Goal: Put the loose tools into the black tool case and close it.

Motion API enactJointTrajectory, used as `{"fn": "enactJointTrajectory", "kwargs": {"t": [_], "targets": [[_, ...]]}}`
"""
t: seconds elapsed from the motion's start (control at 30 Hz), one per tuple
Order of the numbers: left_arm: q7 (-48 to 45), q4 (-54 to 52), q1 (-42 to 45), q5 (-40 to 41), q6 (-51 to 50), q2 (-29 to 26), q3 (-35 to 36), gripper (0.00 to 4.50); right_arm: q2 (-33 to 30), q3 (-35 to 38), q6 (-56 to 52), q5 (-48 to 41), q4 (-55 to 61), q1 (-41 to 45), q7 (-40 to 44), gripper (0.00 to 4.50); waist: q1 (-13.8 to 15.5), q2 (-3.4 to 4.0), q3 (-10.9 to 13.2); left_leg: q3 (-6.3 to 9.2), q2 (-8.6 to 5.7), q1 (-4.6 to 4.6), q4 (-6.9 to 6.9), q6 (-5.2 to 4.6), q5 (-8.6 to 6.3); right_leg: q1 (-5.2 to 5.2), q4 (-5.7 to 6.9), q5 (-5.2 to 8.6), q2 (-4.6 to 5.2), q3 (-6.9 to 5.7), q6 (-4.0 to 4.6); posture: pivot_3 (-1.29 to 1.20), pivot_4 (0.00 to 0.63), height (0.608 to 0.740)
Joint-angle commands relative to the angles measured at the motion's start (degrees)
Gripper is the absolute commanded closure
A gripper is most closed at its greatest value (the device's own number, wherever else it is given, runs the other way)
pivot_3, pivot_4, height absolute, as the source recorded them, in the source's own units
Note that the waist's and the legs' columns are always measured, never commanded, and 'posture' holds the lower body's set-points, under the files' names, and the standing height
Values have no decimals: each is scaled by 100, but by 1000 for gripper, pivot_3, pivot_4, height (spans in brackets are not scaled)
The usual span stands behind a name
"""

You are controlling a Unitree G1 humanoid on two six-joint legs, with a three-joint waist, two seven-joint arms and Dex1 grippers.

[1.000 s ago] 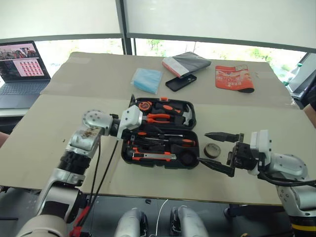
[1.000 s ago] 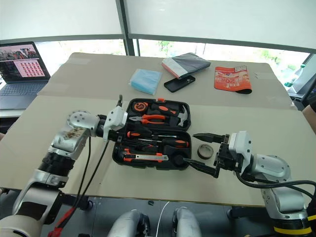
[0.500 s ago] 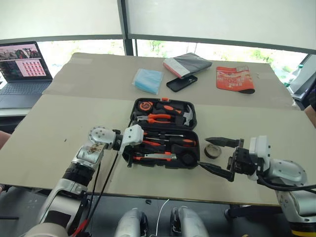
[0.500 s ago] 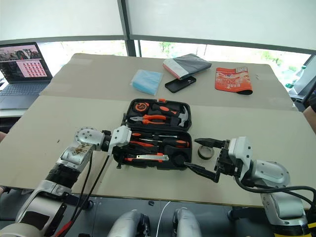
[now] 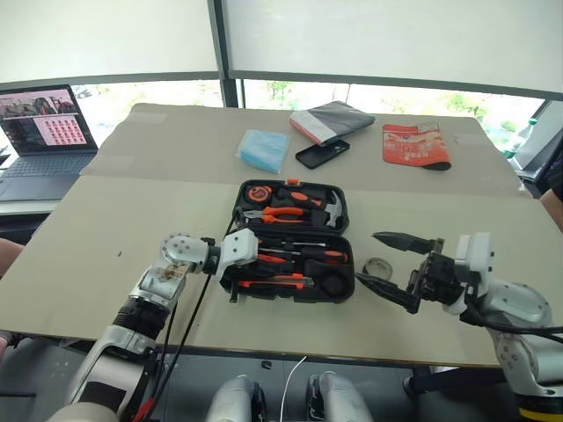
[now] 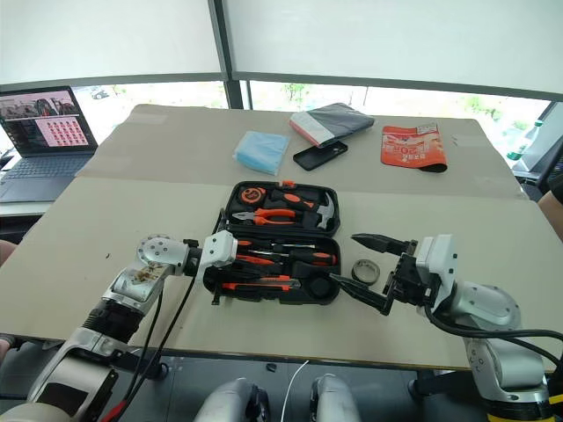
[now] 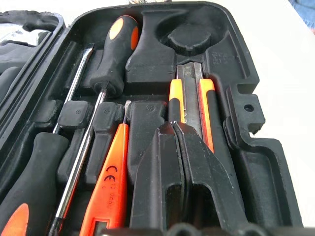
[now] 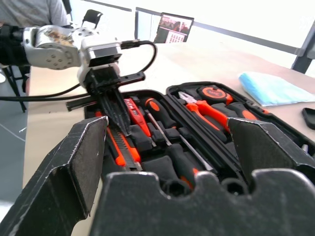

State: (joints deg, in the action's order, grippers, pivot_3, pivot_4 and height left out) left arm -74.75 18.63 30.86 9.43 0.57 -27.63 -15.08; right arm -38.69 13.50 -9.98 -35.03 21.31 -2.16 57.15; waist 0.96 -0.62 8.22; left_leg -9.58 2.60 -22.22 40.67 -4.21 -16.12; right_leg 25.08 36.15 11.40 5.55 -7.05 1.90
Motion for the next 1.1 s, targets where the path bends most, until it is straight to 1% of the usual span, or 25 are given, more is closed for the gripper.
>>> {"fn": "enactJointTrajectory", "kwargs": {"t": [0.03, 0.1, 0.13, 0.17, 0.2, 0.27, 0.3, 0.37, 0.4, 0.43, 0.47, 0.5, 0.57, 0.63, 0.73, 0.8, 0.87, 0.9, 0.93, 1.0, 1.1], "targets": [[-88, -168, -12, 766, -693, -66, 588, 4039, -108, 671, 171, -26, 90, -502, 33, 0, 17, -4, 2, 0, 0, -9, 0, -1, 0, 7, -2, -1, -1, -2, -1, 0, 150, 740], [-253, -494, -47, 1381, -1085, -201, 1017, 3735, -124, 1016, 468, 147, -41, -964, 185, 0, 20, -7, 4, 0, 0, -22, 1, -1, 0, 16, -3, -2, -2, -3, -2, 0, 150, 740], [-235, -594, -83, 1432, -1092, -272, 1121, 3437, -127, 1136, 603, 226, -104, -1161, 261, 0, 16, -9, 6, 0, 0, -29, 1, -1, 0, 22, -4, -2, -3, -3, -3, 0, 150, 740], [-215, -730, -136, 1508, -1144, -339, 1224, 2979, -108, 1238, 749, 298, -176, -1343, 318, 0, 10, -9, 5, 0, 1, -36, 1, -1, 0, 28, -4, -2, -5, -3, -3, 0, 150, 740], [-142, -879, -230, 1554, -1068, -421, 1385, 2654, -45, 1369, 926, 390, -294, -1543, 324, 0, 2, -8, 6, 1, 1, -37, 1, 0, 1, 28, -6, -1, -6, -4, -5, 0, 150, 740], [-67, -1103, -408, 1695, -944, -537, 1702, 1820, 45, 1547, 1280, 571, -524, -1832, 350, 0, -21, -8, 6, -1, 0, -31, 1, 3, 2, 23, -6, 1, -10, -1, -7, 0, 150, 740], [-176, -1137, -538, 1720, -682, -654, 1890, 1507, 77, 1622, 1499, 700, -677, -1995, 389, 0, -29, -7, 6, -1, 0, -24, 1, 3, 2, 16, -7, 1, -9, 0, -8, 0, 150, 740], [-597, -1169, -768, 1953, -536, -884, 2162, 742, 123, 1723, 1812, 850, -923, -2210, 437, 0, -43, -7, 7, -2, 0, -15, 1, 0, -4, 11, -9, -1, -3, 5, -12, 0, 150, 740], [-679, -963, -918, 1855, -357, -1098, 2290, 362, 134, 1755, 1887, 917, -1058, -2347, 455, 0, -48, -5, 8, -2, 1, -12, 0, 1, -4, 10, -8, 0, -4, 6, -11, 0, 150, 740], [-766, -766, -1018, 1860, -192, -1197, 2426, 122, 122, 1761, 2010, 980, -1164, -2429, 501, 0, -51, -4, 8, -2, 3, -11, 0, 17, -12, 12, -9, 2, -4, 6, -8, 0, 150, 740], [-859, -518, -1144, 1856, 15, -1310, 2587, 56, 70, 1744, 2144, 1114, -1253, -2497, 516, 0, -52, -2, 9, -1, 4, -10, 0, 57, -34, 17, -8, 12, -4, 6, 9, 0, 150, 740], [-916, -343, -1218, 1849, 286, -1349, 2710, 56, -22, 1695, 2240, 1229, -1286, -2537, 569, 0, -52, 1, 11, -2, 6, -8, 0, 60, -35, 17, -7, 19, -6, 7, 20, 0, 150, 740], [-1009, -458, -1361, 1901, 464, -1338, 2738, 56, -354, 1424, 2356, 1454, -1087, -2334, 741, 0, -52, 14, 19, -1, 9, -8, -3, 61, -36, 20, -7, 22, -6, 6, 25, 0, 150, 740], [-974, -837, -1483, 2025, 217, -1248, 2626, 56, -668, 1070, 2125, 1515, -867, -1838, 784, 0, -65, 24, 29, -4, 7, -10, -3, 59, -37, 19, -11, 22, 0, 12, 25, 0, 150, 740], [-904, -1285, -1521, 2221, -125, -1065, 2435, 56, -1209, 459, 1240, 1541, -637, -1088, 828, 0, -53, 22, 31, -8, 5, -10, -2, 58, -38, 19, -18, 17, 7, 14, 17, 0, 150, 740], [-783, -1592, -1476, 2249, -312, -963, 2273, 56, -1622, -79, 370, 1590, -485, -422, 886, 0, -25, 16, 35, -5, 3, -12, -2, 58, -38, 21, -17, 17, 6, 13, 17, 0, 150, 740], [-705, -1814, -1446, 2241, -434, -894, 2122, 56, -1937, -562, -246, 1729, -452, 126, 961, 0, 2, 17, 36, -2, 3, -26, -4, 57, -36, 32, -15, 14, 1, 7, 15, 0, 150, 740], [-680, -1897, -1446, 2227, -460, -867, 2065, 56, -2014, -737, -558, 1784, -471, 353, 911, 0, 15, 17, 36, -1, 3, -35, -4, 50, -32, 41, -13, 8, 0, 4, 7, 0, 150, 740], [-657, -1953, -1444, 2219, -481, -854, 2025, 56, -2065, -859, -780, 1809, -490, 515, 876, 0, 20, 17, 36, 0, 4, -51, -4, 20, -9, 56, -12, 5, -5, 2, 4, 0, 150, 740], [-602, -2072, -1442, 2196, -511, -793, 1911, 56, -2086, -1297, -1095, 2065, -687, 1025, 859, 0, 16, 16, 36, -2, 3, -86, -4, 54, 13, 92, -12, 4, -6, 2, 4, 0, 150, 740], [-563, -2093, -1451, 2121, -486, -750, 1773, 56, -1953, -1895, -1333, 2435, -978, 1603, 868, 0, -15, 14, 37, -7, -5, -108, 3, 56, 17, 108, -9, -12, -25, -1, 27, 0, 150, 740]]}}
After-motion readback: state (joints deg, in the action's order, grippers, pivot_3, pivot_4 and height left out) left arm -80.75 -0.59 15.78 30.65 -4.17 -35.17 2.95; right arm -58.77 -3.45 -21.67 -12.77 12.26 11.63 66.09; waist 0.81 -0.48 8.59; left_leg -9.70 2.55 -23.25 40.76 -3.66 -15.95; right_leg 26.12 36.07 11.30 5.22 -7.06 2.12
